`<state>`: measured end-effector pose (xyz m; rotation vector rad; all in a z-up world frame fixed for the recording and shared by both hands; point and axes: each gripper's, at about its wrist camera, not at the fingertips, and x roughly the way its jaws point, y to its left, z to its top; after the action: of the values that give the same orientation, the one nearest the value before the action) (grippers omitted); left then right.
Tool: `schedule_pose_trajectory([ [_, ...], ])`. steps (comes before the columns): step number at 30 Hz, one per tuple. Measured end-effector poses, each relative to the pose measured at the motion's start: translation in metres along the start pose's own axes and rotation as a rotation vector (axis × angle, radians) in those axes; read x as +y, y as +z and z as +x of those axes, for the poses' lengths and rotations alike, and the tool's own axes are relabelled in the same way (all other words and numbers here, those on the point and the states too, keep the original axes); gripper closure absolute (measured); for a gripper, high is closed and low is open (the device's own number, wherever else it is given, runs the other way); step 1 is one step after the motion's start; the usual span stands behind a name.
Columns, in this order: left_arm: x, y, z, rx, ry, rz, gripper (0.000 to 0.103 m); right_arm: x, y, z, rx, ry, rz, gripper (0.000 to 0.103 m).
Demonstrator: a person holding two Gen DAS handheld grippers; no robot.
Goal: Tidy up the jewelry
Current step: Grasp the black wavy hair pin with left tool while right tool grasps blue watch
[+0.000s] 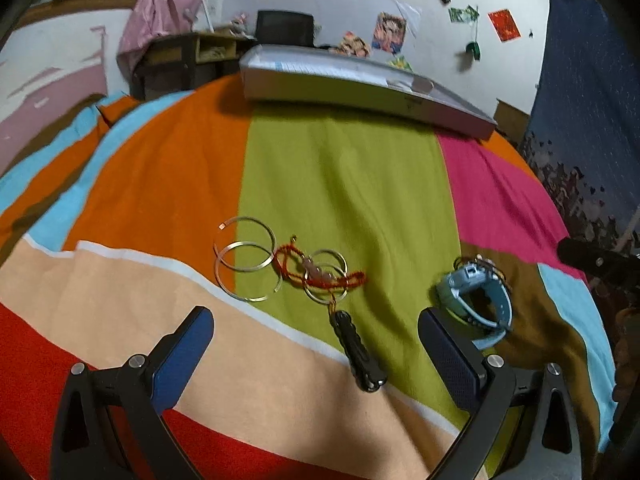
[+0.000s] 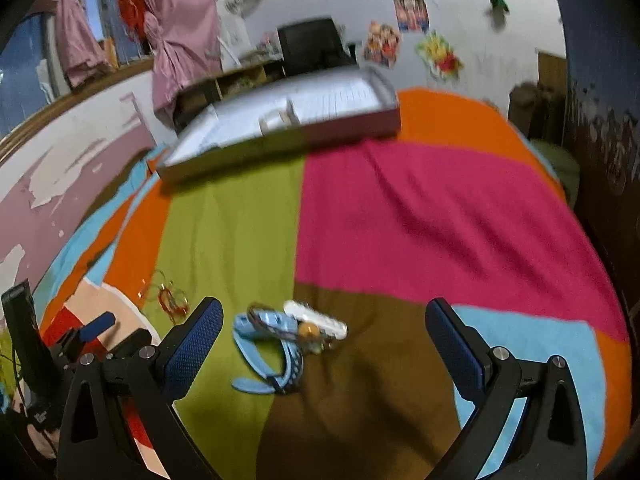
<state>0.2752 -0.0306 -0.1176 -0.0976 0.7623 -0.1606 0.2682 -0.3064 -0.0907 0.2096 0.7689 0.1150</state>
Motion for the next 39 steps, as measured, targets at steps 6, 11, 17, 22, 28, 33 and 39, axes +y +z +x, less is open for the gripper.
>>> schedule_pose_trajectory([
  [6,-0.001,-0.001,0.006,0.044,-0.046,0.016,0.016,0.003,-0.011,0.025,0.103,0.025,0.01,0.013],
  [11,-0.007,-0.004,0.012,0.09,-0.088,0.03,0.036,0.009,-0.021,0.042,0.183,0.064,0.024,0.04],
  [17,-0.012,-0.009,0.024,0.171,-0.159,0.006,0.066,0.021,-0.035,0.063,0.257,0.11,0.032,0.061],
  [22,-0.014,-0.01,0.031,0.218,-0.151,-0.006,0.079,0.035,-0.042,0.077,0.29,0.127,0.024,0.071],
  [28,-0.016,-0.011,0.034,0.269,-0.135,-0.025,0.085,0.039,-0.045,0.089,0.301,0.126,0.058,0.081],
  [33,-0.017,-0.009,0.033,0.32,-0.133,-0.058,0.089,0.04,-0.047,0.091,0.31,0.131,0.087,0.094],
  [39,-0.012,-0.016,0.017,0.381,-0.153,-0.136,0.09,0.054,-0.054,0.09,0.355,0.196,0.071,0.099],
])
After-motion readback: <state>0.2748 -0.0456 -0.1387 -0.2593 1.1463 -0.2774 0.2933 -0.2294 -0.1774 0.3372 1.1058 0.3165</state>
